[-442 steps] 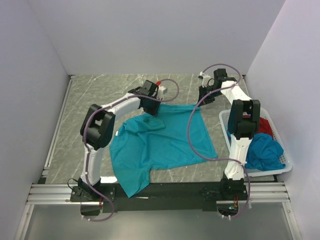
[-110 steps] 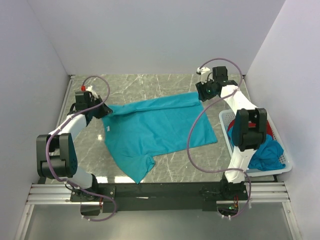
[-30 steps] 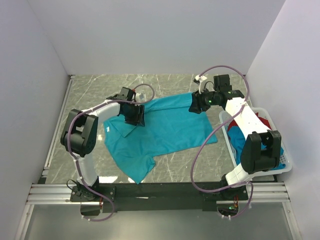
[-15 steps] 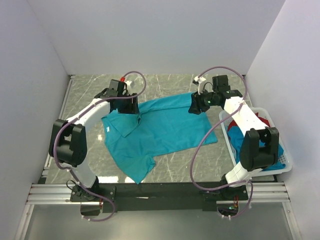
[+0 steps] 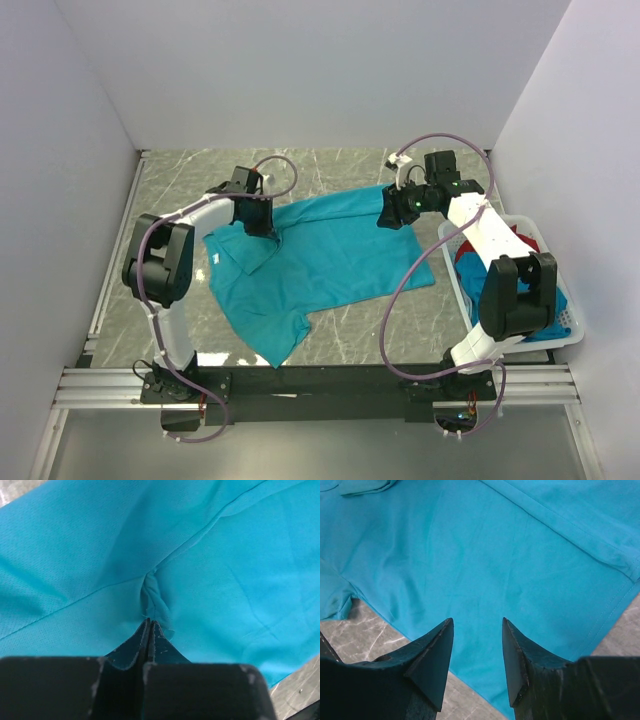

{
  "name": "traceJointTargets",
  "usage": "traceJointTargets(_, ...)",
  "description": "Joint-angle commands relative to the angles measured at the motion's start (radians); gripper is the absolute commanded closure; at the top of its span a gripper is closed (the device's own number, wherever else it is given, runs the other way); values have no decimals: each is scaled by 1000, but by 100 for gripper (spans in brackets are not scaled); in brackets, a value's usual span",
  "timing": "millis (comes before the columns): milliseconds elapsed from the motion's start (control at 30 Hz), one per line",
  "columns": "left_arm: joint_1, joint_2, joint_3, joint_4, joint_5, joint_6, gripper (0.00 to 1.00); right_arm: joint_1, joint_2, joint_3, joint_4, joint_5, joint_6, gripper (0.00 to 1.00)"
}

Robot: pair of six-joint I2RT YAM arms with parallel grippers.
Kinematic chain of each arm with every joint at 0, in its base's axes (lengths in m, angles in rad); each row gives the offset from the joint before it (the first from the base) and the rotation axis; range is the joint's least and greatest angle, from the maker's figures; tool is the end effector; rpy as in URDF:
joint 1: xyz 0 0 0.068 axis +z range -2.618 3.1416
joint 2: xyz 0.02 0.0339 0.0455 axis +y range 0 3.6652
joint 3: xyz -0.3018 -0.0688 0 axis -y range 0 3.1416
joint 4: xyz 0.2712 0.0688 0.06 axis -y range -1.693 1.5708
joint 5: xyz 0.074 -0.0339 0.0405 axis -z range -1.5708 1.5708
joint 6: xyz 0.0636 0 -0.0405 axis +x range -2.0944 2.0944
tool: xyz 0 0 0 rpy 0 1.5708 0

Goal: Fold and stack the t-shirts
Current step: Fold the tshirt

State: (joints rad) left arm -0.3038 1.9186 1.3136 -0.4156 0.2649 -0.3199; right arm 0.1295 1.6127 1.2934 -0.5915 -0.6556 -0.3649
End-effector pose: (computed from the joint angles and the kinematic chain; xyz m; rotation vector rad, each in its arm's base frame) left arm 0.4252 -0.1508 0.1769 0.0781 2.6429 -0.5639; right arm 0.3770 0.0882 0.2886 -0.8336 2.1935 0.6934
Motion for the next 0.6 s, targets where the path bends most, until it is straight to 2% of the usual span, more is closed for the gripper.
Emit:
traceJointTargets(0, 3, -13, 59, -6, -24, 16, 99, -10, 6, 4, 7, -7, -14, 50)
traceJointTargets(233, -14, 49, 62, -22, 69, 35, 97, -8, 7, 6, 5, -9, -14, 49)
traceJointTargets(500, -18, 89, 75, -25, 106, 38, 92, -11, 9, 7, 4, -6, -16, 50)
traceJointTargets(567, -20, 68, 76, -11, 87, 32, 87, -11, 10, 6, 4, -6, -16, 50)
